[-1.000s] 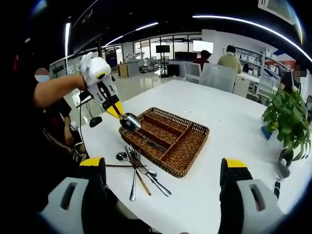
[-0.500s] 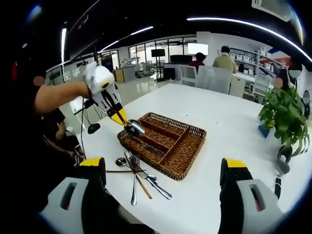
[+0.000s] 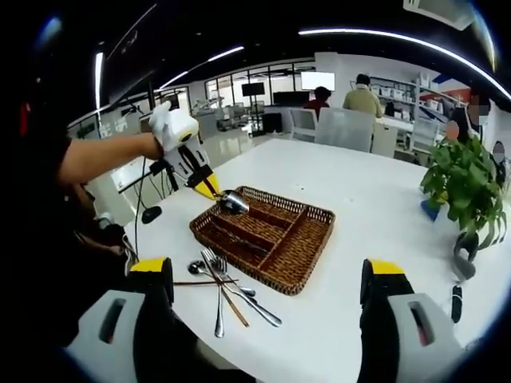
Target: Arrange the knives, forks, and spoons in their matching storage slots by inserting each utensil handle-first until every utensil is classified and aligned in the correct compartment
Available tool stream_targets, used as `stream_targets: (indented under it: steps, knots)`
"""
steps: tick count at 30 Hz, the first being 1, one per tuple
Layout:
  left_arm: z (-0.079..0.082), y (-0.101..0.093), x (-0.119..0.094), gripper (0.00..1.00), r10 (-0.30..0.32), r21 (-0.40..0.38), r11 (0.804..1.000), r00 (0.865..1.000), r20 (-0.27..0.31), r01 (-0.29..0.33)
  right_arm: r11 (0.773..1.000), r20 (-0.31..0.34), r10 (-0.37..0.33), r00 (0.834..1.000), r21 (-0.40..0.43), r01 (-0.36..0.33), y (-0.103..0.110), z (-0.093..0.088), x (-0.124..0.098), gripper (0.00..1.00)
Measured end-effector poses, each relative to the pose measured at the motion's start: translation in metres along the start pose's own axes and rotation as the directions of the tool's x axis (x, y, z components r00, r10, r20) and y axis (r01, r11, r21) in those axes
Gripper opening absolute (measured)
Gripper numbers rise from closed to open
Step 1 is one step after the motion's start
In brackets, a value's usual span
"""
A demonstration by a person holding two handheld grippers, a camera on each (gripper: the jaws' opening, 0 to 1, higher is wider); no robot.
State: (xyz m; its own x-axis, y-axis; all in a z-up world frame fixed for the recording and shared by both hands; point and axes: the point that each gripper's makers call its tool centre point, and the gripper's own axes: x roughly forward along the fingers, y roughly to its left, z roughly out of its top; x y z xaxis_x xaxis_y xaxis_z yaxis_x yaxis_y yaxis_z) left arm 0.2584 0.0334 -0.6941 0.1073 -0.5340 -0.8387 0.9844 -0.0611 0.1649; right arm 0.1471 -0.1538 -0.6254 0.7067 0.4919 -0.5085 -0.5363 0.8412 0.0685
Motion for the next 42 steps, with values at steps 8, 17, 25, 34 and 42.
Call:
stream_targets:
  steps: [8,17,25,34,42]
  knots:
    - [0.003,0.029,-0.001,0.0,0.016,-0.005,1.0,1.0,0.013,-0.016,1.0,-0.003,-0.009,1.0,0.005,0.009,-0.004,0.001,0.002,0.99]
    - [0.005,0.055,0.001,0.0,0.029,0.007,1.0,1.0,0.007,-0.029,1.0,-0.021,-0.011,1.0,0.004,0.012,-0.005,-0.001,0.004,0.99]
    - [0.003,0.082,0.003,0.0,0.036,0.03,0.999,0.999,-0.007,-0.035,1.0,-0.027,-0.01,1.0,0.012,0.01,-0.006,-0.002,0.007,0.99]
    - [0.0,0.111,0.008,0.0,0.04,0.031,0.999,0.999,-0.015,-0.04,1.0,-0.039,-0.009,0.999,0.015,0.01,-0.01,-0.001,0.013,0.99]
    - [0.0,0.134,0.008,0.0,0.052,0.026,0.998,0.999,-0.009,-0.052,1.0,-0.043,-0.01,0.999,0.015,0.01,-0.014,0.002,0.018,0.99]
